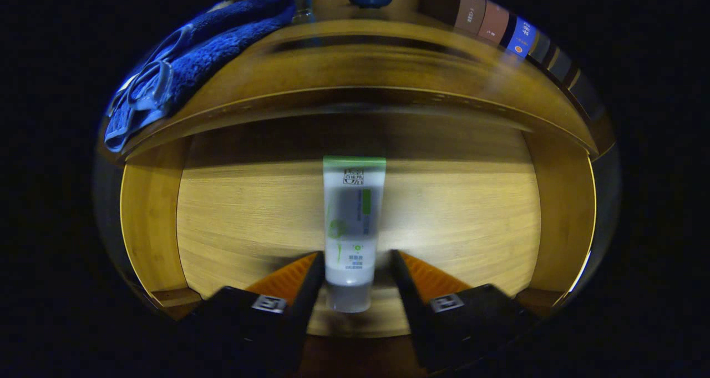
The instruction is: Pull open the drawer, take out the items inside it, and place them on the countertop above the cabinet.
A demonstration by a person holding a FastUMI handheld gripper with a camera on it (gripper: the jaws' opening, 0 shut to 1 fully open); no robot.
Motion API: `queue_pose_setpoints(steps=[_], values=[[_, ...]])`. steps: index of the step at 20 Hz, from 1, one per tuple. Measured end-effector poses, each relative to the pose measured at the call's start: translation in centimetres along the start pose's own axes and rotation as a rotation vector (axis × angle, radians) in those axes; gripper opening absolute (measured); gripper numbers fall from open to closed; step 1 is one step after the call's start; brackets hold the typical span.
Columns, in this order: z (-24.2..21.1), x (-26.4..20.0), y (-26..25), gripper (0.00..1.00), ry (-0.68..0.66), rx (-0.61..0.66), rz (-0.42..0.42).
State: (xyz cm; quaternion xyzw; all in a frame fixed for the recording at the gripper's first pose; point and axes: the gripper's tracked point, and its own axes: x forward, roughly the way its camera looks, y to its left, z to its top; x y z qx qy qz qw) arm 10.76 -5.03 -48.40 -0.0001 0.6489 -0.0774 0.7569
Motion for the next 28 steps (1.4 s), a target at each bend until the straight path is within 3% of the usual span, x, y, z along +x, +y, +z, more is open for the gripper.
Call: queue_pose_setpoints(steps=[4, 9, 20, 24, 28], values=[[0.5, -0.5, -0.1, 0.45, -0.024, -0.031, 0.003], [0.3, -1.2, -0.1, 0.45, -0.057, -0.024, 0.021], [-1.3, -12.0, 0.4, 0.45, -0.261, -0.021, 0.102], [2.1, -16.3, -0.1, 0.45, -0.371, 0.003, 0.106], [8.5, -17.3, -0.4, 0.45, -0.436, 0.015, 0.1]])
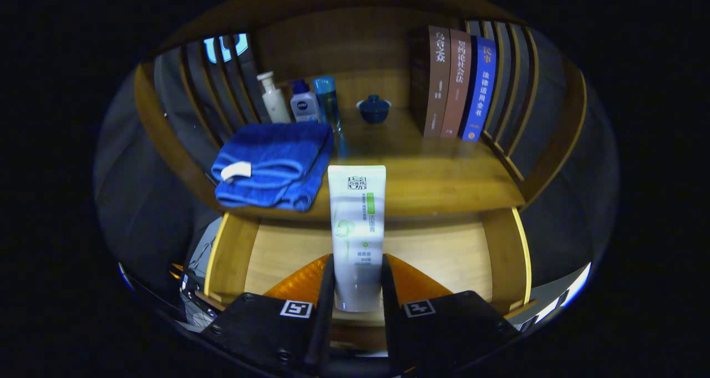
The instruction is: Pull open the drawer, take out the items inside it, and place them on the countertop above the cabinet.
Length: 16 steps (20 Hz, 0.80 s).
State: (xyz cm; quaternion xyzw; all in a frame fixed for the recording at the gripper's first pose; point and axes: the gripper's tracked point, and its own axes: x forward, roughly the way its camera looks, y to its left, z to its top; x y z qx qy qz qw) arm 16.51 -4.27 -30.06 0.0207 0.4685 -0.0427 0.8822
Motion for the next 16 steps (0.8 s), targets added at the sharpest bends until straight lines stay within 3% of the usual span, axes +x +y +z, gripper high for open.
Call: queue_pose_setpoints(steps=[7, 16], values=[[7.4, 7.6, -0.8, 0.45, 0.029, 0.023, -0.027], [8.4, 13.4, -1.2, 0.45, 0.086, -0.009, -0.075]])
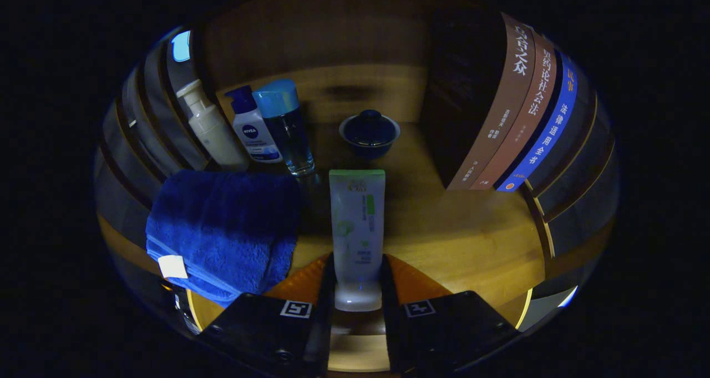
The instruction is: Pull open the drawer, take out the items inside it, and place them on the countertop above the cabinet.
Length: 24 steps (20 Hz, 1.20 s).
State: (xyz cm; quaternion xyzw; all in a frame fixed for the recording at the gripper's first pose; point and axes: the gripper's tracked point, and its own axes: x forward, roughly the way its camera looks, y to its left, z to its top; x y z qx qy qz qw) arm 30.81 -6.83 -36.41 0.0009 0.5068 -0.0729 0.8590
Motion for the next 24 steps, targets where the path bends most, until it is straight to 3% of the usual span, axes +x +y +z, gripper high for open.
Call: queue_pose_setpoints(steps=[4, 7, 12, 16, 24], values=[[-1.0, 0.7, -0.7, 0.46, 0.034, 0.021, -0.011], [-0.4, 0.3, -0.6, 0.54, 0.004, 0.032, -0.003], [-0.8, -1.7, -0.9, 1.0, -0.02, 0.018, -0.005], [-1.3, -5.7, -0.2, 1.0, -0.143, 0.046, 0.038], [-6.4, -18.7, -0.1, 1.0, -0.51, 0.064, 0.068]])
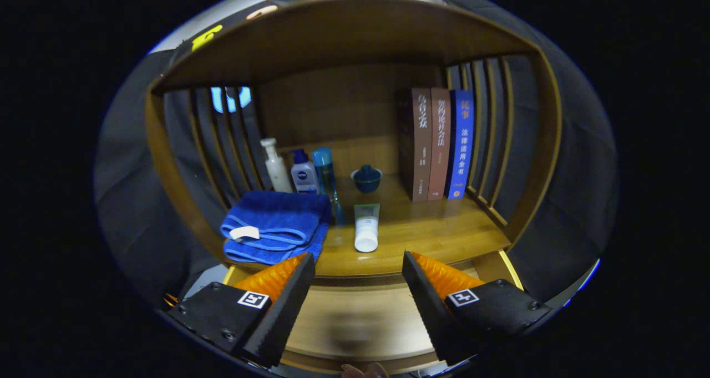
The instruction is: Pull open the drawer, take out the items inside it, and place them on the countertop above the cabinet.
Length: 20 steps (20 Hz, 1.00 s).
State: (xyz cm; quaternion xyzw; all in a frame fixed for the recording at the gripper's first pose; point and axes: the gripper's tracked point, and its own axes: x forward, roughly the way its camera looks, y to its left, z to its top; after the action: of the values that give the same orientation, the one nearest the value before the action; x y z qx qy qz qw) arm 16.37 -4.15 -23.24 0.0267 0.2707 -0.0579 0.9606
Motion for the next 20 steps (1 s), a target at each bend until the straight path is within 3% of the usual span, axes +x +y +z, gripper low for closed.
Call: queue_pose_setpoints(steps=[5, 9, 15, 20], values=[[-1.6, -9.0, -0.1, 1.0, -0.195, -0.018, 0.009], [-7.4, -12.6, -0.9, 1.0, -0.258, -0.039, -0.013], [-17.8, -11.5, -1.3, 1.0, -0.157, -0.047, -0.02], [-20.4, -9.3, -1.8, 1.0, -0.114, -0.056, -0.037]])
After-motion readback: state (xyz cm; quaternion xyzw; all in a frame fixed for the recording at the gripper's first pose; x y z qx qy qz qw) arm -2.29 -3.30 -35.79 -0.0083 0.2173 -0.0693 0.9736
